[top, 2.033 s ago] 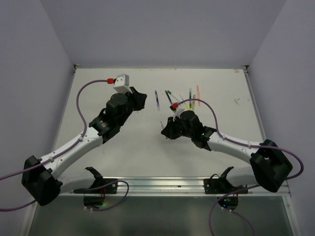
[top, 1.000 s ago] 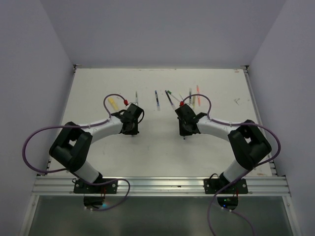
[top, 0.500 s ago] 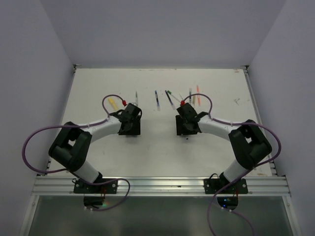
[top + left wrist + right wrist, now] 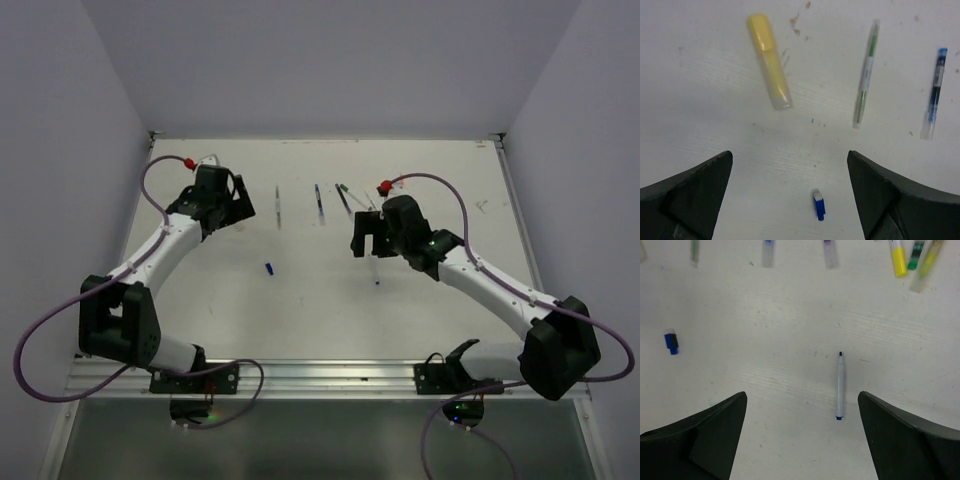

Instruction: Open the pen caps

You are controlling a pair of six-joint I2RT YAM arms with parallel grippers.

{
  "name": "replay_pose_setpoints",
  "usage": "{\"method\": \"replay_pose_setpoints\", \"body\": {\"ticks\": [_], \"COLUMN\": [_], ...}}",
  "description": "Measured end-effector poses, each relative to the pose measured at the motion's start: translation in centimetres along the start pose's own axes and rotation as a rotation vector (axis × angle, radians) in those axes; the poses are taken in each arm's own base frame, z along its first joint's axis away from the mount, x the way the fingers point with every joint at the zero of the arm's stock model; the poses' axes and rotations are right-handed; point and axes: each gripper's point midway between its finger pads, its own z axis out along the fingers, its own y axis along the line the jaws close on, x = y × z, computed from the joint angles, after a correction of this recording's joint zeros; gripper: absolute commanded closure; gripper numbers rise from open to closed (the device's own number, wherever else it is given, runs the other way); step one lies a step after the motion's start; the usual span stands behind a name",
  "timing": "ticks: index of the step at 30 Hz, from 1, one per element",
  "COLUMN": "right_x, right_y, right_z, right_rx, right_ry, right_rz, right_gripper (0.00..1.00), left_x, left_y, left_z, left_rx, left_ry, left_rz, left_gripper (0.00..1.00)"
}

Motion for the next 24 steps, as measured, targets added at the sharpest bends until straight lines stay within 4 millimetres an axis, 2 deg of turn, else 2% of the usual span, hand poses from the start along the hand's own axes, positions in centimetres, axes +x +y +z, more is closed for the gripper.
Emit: {"method": "replay_pose_setpoints", "body": {"ticks": [5, 10, 13, 16, 19, 24], "right_x": [-2.6, -3.0, -2.9, -2.4, -2.0, -1.9], "right_y": [1.1, 1.4, 1.4, 1.3, 1.2, 1.3], "right_z": [-2.5, -3.8, -3.9, -3.7, -3.5, -3.3], "right_rx": [-0.077, -0.12, -0.128, -0.132, -0.135, -0.144], "right_ry": [-0.131, -0.19, -0.196, -0.189, -0.179, -0.187], "right_rz": [-0.005, -0.024, -0.038, -0.049, -0.056, -0.059], "right_gripper": [0.01, 0.02, 0.01, 0.02, 0.01, 0.02], "left_x": [-4.5, -6.6, -6.9, -6.2, -5.3, -4.8], "left_y": [3.4, 5.9, 6.1, 5.9, 6.0, 6.1], "left_z": [2.9, 7.0, 9.5, 11.5, 12.6, 14.1], "left_rx": [-0.078, -0.14, -0.156, -0.159, -0.166, -0.177], "left_ry": [-0.021, 0.006, 0.038, 0.078, 0.118, 0.147], "left_rz": [-0.104, -0.166, -0.17, -0.166, -0.162, -0.159], "left_gripper": [0.03, 0.07, 0.1, 0.13, 0.17, 0.24]}}
